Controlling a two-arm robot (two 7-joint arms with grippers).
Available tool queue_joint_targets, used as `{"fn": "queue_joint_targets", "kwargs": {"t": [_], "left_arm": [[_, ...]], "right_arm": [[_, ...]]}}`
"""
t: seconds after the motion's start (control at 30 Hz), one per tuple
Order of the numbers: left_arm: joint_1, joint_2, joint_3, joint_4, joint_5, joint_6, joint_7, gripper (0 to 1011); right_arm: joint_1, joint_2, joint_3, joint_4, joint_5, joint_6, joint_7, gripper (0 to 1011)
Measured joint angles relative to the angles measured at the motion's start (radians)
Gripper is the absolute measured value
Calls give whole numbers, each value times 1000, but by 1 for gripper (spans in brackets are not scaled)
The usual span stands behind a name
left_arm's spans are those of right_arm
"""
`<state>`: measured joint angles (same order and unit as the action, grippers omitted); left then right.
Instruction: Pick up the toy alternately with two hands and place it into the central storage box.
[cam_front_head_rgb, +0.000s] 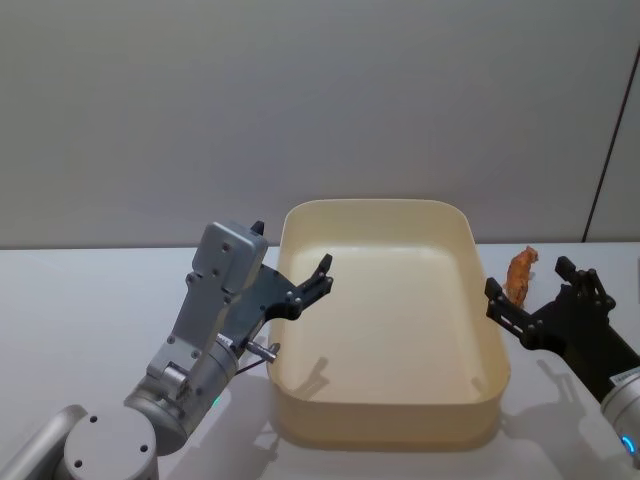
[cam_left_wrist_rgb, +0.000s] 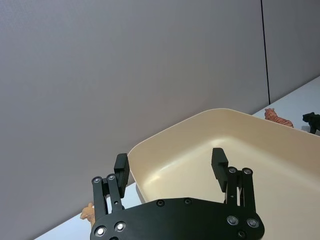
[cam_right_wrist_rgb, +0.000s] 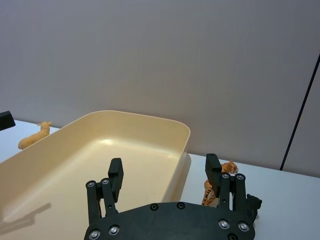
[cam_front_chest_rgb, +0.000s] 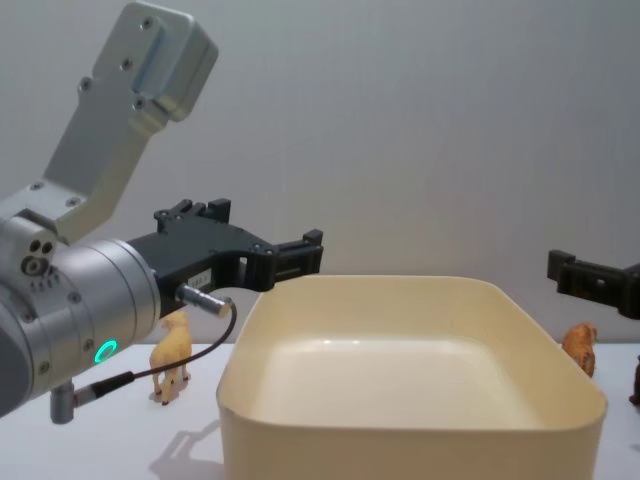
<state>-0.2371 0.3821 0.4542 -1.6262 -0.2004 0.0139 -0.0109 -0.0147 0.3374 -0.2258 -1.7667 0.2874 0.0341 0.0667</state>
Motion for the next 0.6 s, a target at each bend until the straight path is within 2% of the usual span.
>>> {"fn": "queue_joint_targets", "kwargs": {"t": [0.6], "left_arm": [[0, 0, 0, 0, 0, 0, 0, 1001]], "right_arm": [[0, 0, 0, 0, 0, 0, 0, 1001]]}}
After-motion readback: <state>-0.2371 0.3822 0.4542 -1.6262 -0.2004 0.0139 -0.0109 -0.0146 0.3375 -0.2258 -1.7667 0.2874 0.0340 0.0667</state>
